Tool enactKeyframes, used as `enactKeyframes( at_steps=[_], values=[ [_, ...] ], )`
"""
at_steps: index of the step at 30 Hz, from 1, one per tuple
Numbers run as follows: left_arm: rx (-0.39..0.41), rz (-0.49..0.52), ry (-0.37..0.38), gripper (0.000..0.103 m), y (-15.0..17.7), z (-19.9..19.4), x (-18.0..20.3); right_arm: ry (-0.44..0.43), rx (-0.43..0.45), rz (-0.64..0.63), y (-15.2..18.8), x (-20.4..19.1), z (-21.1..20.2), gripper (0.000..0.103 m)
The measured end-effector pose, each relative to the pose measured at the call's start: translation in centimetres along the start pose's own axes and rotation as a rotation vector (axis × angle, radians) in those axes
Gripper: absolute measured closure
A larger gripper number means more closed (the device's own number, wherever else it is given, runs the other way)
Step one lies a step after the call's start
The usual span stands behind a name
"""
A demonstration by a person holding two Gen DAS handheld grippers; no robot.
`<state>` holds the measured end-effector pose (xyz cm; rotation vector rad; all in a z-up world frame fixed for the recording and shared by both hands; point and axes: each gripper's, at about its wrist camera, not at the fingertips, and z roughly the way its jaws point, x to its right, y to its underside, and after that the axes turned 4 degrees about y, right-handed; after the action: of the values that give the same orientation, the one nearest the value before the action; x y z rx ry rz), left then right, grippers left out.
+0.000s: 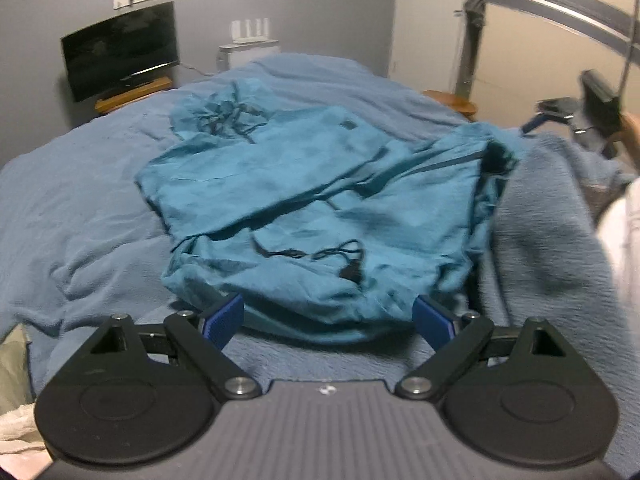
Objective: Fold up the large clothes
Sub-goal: 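Grasp the jacket with the left gripper while the right gripper grasps it too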
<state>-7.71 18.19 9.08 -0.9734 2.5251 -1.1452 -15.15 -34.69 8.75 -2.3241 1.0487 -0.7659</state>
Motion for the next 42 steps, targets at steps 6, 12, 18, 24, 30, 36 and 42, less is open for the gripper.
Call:
enactKeyframes(
  at_steps=[6,12,18,24,30,36,42],
  values=[
    [-0.044,0.115,-0.015,0.012,-0.5,-0.5,1.2,-0.028,0.01,-0.032,-0.7,-0.1,0.8,0.001],
    [-0.129,0.274,-0.022,0.012,-1.5,2.0,2.9,-0.031,0.027,-0.133,-1.8,-0.9,2.2,0.001],
    [-0.147,0.41,-0.07,0.015,-2.6,5.6,3.1,-0.088,0.048,-0.174,-2.9,-0.7,3.6,0.022],
    [-0.1,0.206,0.067,0.071,-4.3,6.3,-0.9,-0.191,0.123,0.041,-3.1,2.8,3.3,0.079],
    [0.066,0.118,-0.045,0.075,-6.9,6.5,-3.7,-0.159,0.284,0.263,-3.2,7.0,2.8,0.081],
    [0.174,0.064,-0.177,0.076,-11.7,9.1,-7.1,-0.097,0.384,0.42,-5.0,11.3,4.4,0.081],
    [0.229,0.014,-0.318,0.08,-17.6,14.2,-11.1,0.027,0.432,0.586,-7.9,15.5,9.1,0.082]
  ],
)
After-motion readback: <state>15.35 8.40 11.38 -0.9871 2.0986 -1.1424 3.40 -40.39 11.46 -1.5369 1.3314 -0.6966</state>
